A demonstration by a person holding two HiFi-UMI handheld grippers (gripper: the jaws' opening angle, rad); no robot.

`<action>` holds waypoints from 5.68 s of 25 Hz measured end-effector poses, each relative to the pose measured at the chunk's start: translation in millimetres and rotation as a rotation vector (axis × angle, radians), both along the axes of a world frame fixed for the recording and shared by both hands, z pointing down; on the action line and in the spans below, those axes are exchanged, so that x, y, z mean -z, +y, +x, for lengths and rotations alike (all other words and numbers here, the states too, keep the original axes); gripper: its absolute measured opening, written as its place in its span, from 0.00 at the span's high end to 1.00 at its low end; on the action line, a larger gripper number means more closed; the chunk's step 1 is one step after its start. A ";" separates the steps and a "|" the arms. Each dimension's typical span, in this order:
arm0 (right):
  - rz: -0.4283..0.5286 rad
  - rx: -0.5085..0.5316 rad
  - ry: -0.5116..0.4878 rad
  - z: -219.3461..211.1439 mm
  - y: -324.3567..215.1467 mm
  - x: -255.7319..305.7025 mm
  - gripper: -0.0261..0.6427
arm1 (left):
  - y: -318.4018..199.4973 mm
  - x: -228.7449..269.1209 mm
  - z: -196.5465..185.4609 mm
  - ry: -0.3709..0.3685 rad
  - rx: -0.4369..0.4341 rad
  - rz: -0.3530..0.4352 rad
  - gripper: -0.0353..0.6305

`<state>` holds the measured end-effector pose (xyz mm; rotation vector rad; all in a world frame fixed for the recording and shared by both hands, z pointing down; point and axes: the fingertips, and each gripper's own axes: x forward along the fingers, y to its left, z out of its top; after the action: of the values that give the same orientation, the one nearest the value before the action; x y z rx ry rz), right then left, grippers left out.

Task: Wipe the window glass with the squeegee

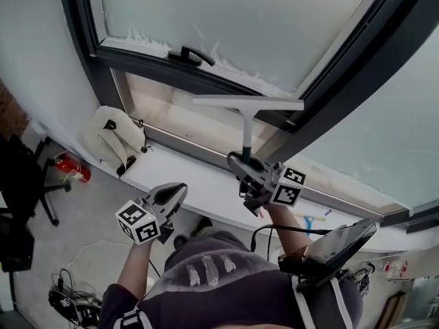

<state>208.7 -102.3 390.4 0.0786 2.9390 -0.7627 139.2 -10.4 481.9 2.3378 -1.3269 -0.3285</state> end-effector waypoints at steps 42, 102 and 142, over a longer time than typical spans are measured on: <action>0.312 -0.197 -0.265 -67.7 -205.5 309.5 0.91 | -175.2 79.7 -76.3 -0.088 -0.599 0.218 0.94; 0.102 -0.208 -0.264 -46.3 -209.5 219.1 0.91 | -147.8 48.4 -54.2 -0.059 -0.544 0.064 0.94; -0.099 -0.236 -0.131 -41.3 -197.9 77.5 0.91 | -141.9 19.3 -68.7 0.017 -0.516 -0.045 0.94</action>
<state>167.4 -300.2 312.9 -0.2142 2.7179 -0.8300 70.5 -152.3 462.5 2.5214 -0.6719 -0.1523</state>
